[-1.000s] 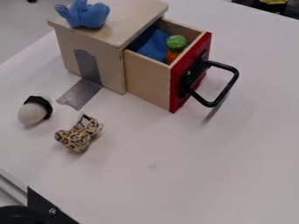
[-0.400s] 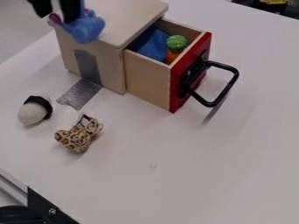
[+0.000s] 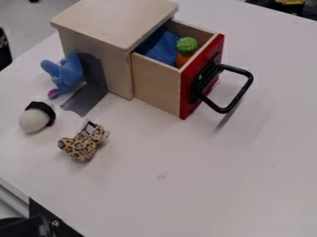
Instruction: Put the white object on top of drawer
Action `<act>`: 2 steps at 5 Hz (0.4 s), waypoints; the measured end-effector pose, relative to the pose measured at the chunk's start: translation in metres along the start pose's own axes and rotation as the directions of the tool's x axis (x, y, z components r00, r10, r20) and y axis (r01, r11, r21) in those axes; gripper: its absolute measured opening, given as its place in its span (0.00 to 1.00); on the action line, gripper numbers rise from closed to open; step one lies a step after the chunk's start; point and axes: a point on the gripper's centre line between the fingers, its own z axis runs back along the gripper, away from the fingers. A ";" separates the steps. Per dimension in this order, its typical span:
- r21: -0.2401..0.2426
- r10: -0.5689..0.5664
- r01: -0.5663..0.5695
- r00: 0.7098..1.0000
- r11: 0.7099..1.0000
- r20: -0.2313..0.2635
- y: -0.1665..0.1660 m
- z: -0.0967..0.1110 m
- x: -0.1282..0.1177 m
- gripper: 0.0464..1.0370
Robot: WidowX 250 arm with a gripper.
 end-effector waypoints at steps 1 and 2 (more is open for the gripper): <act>0.002 -0.029 0.029 0.998 1.000 -0.050 -0.001 -0.022 -0.012 0.96; 0.035 -0.087 0.091 0.990 0.995 -0.109 -0.012 -0.043 -0.016 0.96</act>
